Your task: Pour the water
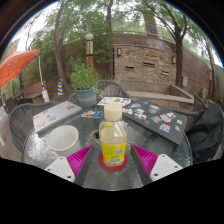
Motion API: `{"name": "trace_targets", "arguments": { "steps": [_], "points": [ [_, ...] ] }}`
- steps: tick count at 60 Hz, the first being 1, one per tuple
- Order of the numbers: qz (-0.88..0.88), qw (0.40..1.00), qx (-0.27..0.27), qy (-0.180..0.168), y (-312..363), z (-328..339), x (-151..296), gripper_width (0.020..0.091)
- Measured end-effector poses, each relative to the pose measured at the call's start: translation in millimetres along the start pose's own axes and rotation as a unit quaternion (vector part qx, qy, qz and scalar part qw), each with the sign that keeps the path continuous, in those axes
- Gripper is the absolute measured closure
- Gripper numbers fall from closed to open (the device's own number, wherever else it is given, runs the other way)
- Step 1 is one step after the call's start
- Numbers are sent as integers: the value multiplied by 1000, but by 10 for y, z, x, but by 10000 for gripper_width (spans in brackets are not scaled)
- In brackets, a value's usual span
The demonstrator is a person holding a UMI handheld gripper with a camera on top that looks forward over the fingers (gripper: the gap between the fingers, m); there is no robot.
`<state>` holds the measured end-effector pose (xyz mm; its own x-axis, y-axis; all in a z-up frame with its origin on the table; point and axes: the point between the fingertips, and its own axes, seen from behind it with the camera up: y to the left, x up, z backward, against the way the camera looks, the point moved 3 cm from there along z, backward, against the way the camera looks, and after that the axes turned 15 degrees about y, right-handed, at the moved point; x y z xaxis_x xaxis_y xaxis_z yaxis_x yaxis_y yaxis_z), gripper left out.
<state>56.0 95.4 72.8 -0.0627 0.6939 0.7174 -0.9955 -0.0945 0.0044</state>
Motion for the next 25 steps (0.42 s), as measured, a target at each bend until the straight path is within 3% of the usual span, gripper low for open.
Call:
{"name": "trace_targets", "arguments": {
  "steps": [15,25],
  "points": [
    [-41,994,-103,12,356,1678,211,289],
    [-80,991,-109,0,849,2624,298,291]
  ]
}}
